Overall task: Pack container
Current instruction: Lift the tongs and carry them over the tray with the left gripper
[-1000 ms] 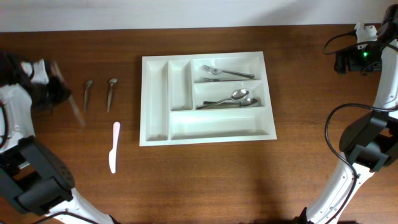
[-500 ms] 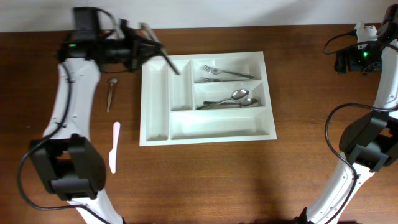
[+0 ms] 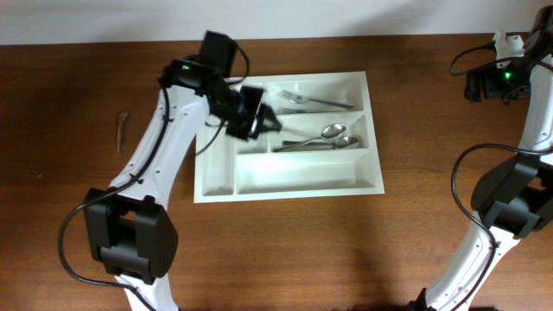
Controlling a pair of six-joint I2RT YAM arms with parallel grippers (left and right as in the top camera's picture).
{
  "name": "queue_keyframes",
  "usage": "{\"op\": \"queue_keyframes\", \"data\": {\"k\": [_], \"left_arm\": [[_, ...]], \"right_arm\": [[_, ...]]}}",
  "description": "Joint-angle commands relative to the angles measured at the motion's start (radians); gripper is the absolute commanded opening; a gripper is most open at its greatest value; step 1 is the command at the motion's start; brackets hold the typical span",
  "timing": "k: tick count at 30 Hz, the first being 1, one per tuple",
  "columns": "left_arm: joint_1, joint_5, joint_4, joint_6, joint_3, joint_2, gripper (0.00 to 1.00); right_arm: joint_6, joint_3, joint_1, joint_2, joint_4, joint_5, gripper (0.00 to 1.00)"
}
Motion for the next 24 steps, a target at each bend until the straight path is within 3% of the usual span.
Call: {"op": "queue_keyframes", "data": {"k": [1, 4, 12, 24], "left_arm": [[-0.008, -0.213, -0.096, -0.151, 0.015, -0.001, 0.02], [-0.047, -0.259, -0.074, -0.201, 0.015, -0.001, 0.02], [-0.213, -0.459, 0.05, -0.478, 0.015, 0.002, 0.03], [-0.314, -0.591, 0.076, -0.521, 0.002, 0.047, 0.02]], "right_arm": [[-0.004, -0.006, 0.0, 0.008, 0.0, -0.012, 0.99], [-0.004, -0.006, 0.001, 0.008, 0.0, -0.013, 0.99], [-0.004, -0.006, 0.0, 0.008, 0.0, -0.013, 0.99], [-0.004, -0.006, 0.0, 0.008, 0.0, -0.012, 0.99]]}}
